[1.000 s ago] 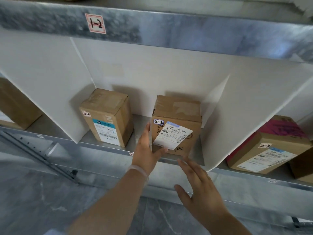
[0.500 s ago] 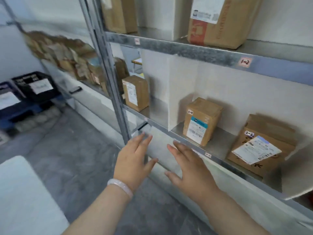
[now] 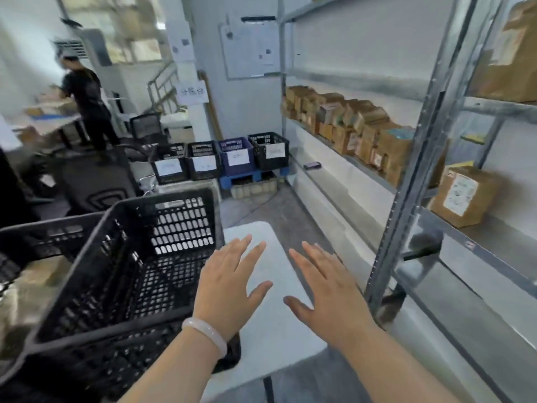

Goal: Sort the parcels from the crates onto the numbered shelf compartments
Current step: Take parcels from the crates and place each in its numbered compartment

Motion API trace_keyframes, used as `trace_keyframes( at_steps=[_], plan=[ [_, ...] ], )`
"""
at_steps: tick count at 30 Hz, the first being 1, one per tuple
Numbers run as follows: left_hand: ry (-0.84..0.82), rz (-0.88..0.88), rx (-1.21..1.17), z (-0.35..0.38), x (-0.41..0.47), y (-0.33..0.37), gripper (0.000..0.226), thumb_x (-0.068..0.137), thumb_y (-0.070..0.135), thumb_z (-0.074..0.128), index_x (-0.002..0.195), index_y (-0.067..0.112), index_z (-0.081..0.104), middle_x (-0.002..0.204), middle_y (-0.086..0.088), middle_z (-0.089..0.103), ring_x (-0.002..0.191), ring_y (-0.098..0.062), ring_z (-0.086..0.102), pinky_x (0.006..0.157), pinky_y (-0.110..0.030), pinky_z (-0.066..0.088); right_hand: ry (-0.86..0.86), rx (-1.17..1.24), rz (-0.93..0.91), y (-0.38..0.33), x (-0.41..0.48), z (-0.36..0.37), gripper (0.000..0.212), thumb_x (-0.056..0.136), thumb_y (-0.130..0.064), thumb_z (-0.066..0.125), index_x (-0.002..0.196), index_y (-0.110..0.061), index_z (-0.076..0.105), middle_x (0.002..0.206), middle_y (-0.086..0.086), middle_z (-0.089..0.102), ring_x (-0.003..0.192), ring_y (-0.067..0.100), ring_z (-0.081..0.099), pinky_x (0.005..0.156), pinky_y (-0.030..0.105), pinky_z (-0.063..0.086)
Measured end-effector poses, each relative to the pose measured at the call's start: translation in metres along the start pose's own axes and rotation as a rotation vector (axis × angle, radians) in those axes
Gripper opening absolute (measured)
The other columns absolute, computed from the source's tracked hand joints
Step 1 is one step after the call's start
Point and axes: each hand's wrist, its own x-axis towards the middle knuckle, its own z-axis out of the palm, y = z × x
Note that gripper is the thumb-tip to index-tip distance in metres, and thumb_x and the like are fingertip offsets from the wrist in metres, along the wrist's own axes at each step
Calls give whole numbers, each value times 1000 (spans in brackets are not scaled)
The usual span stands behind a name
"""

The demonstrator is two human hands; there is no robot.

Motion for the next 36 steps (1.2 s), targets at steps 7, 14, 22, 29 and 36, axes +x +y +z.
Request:
trace_keyframes(
  at_steps=[7, 14, 22, 29, 36],
  plan=[
    [53, -316, 101, -80, -69, -117, 64, 87, 60, 47, 143, 30, 46, 149, 2, 46, 138, -22, 43, 106, -50, 44, -81, 119, -308, -136, 67, 47, 70, 87, -59, 43, 150, -34, 23, 156, -6, 27, 145, 15, 23, 117, 40, 23],
    [51, -556, 182, -107, -119, -198, 64, 87, 60, 49, 145, 33, 44, 151, 4, 44, 138, -20, 42, 108, -46, 44, -131, 216, -522, -224, 127, 102, 68, 90, -57, 46, 150, -36, 22, 156, -10, 23, 145, 8, 14, 119, 35, 21],
    [40, -849, 251, -125, -149, -276, 65, 85, 54, 66, 144, 36, 46, 152, 5, 42, 140, -22, 40, 115, -40, 31, -299, 311, -705, -304, 189, 157, 69, 94, -55, 46, 152, -39, 12, 159, -15, 7, 145, 2, -1, 113, 19, -3],
    [52, -1050, 232, -148, -198, -322, 67, 85, 52, 67, 146, 36, 43, 152, 8, 40, 142, -18, 34, 117, -38, 27, -491, 391, -751, -378, 204, 200, 69, 93, -52, 49, 151, -39, 15, 159, -14, 10, 145, 4, 3, 118, 26, 9],
    [25, -1059, 202, -177, -233, -381, 64, 87, 48, 68, 145, 35, 45, 154, 6, 39, 144, -19, 32, 116, -33, 20, -719, 365, -567, -452, 198, 240, 71, 89, -56, 52, 150, -35, 22, 155, -9, 25, 143, 14, 21, 117, 39, 23]
  ],
)
